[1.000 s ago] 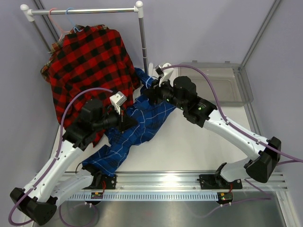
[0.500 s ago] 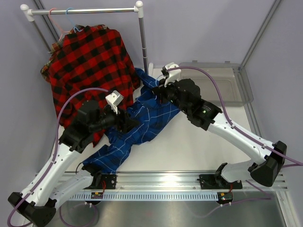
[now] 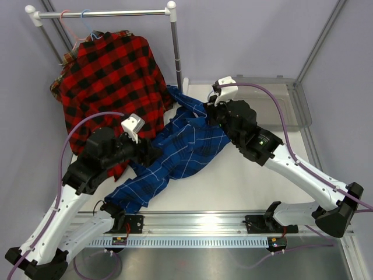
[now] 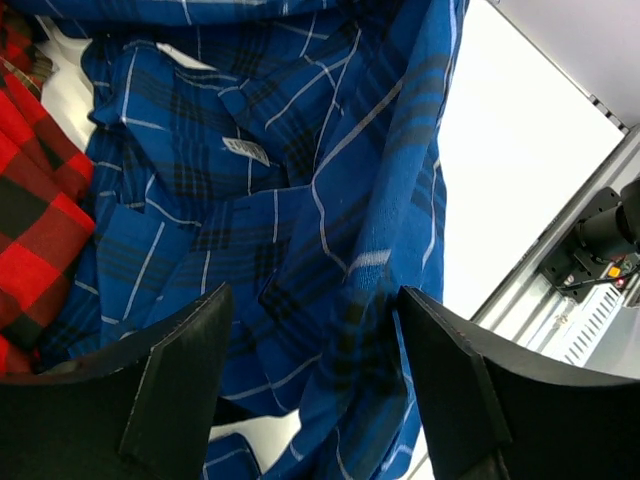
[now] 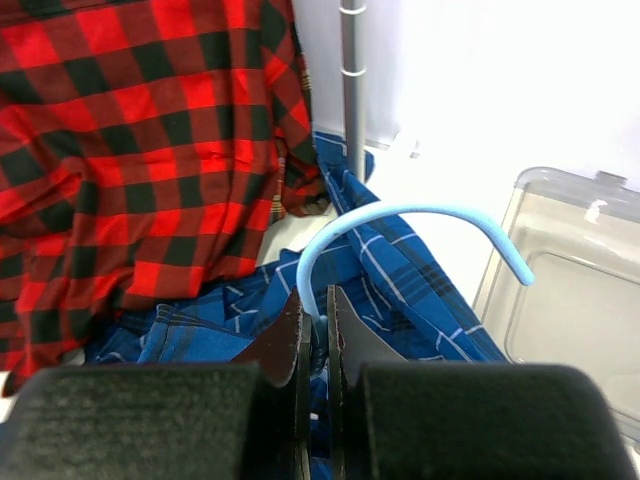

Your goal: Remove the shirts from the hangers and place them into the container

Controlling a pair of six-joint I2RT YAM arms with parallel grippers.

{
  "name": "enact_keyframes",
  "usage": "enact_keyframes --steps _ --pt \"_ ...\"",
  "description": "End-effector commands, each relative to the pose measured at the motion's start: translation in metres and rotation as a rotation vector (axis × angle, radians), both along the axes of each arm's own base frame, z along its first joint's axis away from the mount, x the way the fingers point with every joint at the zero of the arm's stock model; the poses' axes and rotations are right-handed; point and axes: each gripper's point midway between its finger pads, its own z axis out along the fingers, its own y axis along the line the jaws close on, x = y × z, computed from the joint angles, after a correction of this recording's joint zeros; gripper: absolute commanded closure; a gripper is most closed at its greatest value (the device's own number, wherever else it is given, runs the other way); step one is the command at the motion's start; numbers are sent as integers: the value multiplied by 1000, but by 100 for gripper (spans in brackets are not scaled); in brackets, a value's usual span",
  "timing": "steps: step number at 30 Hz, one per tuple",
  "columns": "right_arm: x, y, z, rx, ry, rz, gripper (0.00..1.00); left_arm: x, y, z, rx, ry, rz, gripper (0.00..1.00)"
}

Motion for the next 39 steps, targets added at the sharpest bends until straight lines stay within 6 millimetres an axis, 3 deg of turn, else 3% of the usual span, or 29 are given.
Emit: enact_keyframes --steps 1,9,12,16,17,18,26,33,39 --pt "4 -16 19 18 -54 -78 100 -6 -4 13 -32 -11 -24 30" --pt "6 -25 20 16 -60 -127 100 -11 -7 -3 -32 41 -45 38" --pt "6 -25 21 21 -63 -126 100 -11 -10 -6 -36 61 -53 46" --pt "6 -25 22 21 -64 -124 100 -11 -14 -7 -39 83 -74 76" --pt "6 -25 22 21 -63 -127 100 -10 -14 -6 -39 81 -72 94" --pt "6 -27 22 18 -63 -133 100 -10 -14 -6 -38 82 -69 100" --pt "2 -70 16 -55 -69 -299 100 -12 9 4 -33 -10 32 100" --pt "-4 -105 13 -78 -62 -407 100 -17 24 -14 -10 13 108 100" --pt "-8 -112 20 -70 -71 -418 100 -20 24 -21 -15 33 102 100"
